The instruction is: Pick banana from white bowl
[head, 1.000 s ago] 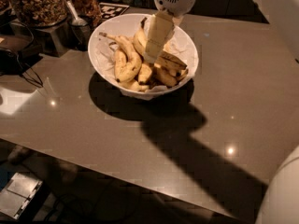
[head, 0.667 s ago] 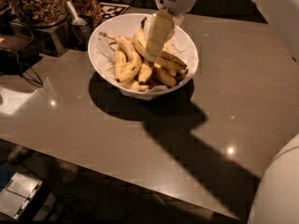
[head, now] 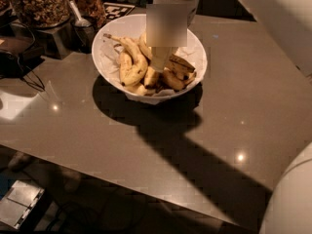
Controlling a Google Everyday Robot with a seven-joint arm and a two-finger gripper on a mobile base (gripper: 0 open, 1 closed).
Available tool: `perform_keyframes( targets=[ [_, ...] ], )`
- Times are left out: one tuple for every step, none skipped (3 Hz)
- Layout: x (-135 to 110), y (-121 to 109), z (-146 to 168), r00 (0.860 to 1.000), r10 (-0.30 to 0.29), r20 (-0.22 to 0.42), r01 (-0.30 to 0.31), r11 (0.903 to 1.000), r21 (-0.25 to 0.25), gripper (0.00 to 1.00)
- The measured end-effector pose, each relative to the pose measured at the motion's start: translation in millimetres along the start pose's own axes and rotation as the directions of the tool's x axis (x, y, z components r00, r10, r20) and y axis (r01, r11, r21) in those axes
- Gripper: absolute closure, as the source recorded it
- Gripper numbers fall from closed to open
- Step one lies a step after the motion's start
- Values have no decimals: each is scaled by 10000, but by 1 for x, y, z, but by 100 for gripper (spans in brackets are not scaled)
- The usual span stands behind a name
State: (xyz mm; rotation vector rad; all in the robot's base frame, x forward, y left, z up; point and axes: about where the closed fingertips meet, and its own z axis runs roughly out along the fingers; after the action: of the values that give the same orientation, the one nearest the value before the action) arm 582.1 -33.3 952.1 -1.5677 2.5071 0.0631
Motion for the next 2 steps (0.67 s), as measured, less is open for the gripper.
perform_keyframes(
  targets=[
    [0, 7, 9, 9998, -43, -206, 39, 9998, -182, 46],
    [0, 9, 14, 9996, -33, -283, 25, 9996, -288, 49]
  ],
)
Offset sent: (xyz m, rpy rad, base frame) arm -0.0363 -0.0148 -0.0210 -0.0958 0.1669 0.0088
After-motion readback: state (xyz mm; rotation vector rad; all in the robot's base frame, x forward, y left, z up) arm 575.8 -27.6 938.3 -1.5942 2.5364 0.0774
